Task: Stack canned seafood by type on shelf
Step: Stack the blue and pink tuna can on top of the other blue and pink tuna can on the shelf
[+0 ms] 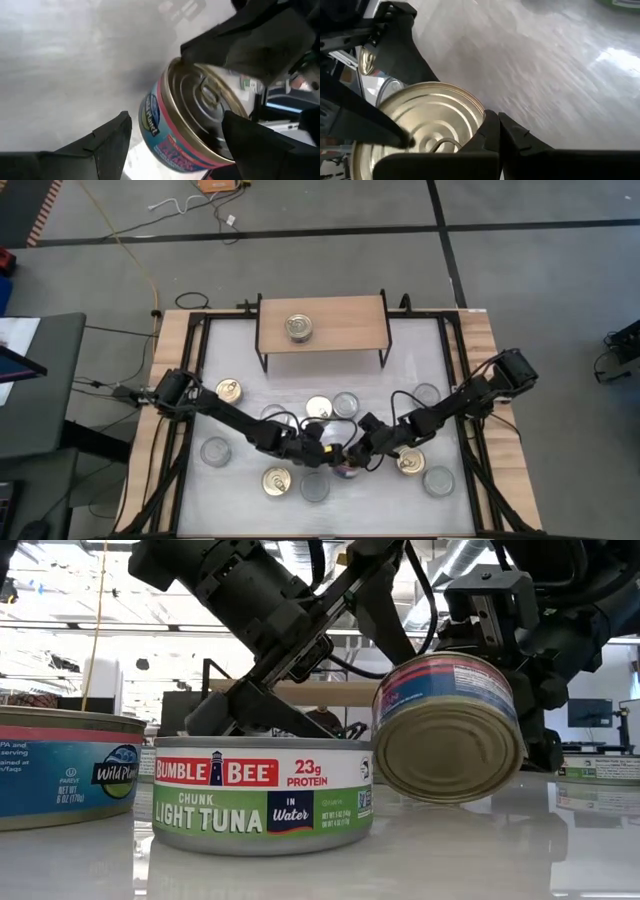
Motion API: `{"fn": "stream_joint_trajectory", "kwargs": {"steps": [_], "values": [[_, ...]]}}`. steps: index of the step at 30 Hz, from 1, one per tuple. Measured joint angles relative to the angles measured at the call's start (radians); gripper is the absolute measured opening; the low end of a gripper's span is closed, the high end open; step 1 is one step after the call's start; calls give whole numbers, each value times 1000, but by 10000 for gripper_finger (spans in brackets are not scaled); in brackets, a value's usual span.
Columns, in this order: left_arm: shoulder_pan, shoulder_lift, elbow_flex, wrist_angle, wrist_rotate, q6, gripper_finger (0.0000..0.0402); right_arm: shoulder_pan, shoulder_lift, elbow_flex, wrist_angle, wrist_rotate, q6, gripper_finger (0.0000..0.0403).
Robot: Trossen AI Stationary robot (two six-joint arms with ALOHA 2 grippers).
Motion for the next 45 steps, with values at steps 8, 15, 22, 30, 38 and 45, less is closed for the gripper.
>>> {"fn": "stream_joint_trajectory", "kwargs": {"steps": [8, 15, 22, 30, 38, 45], "values": [[-49, 0, 0, 4, 12, -77, 295, 11, -2, 2, 5, 1, 5, 18], [-63, -1, 0, 47, -45, -105, 295, 15, -2, 2, -1, 16, 5, 18], [-65, -1, 0, 50, -50, -129, 295, 15, 0, 16, -10, 26, -4, 18], [-68, 81, 0, 250, -46, -144, 295, 15, -1, 57, -65, 31, -45, 18], [-74, 138, 3, 343, -48, -183, 295, 15, -1, 57, -133, 34, -48, 18], [-41, 143, 2, 267, -89, -150, 295, 15, -59, 55, -202, 48, -66, 18]]}}
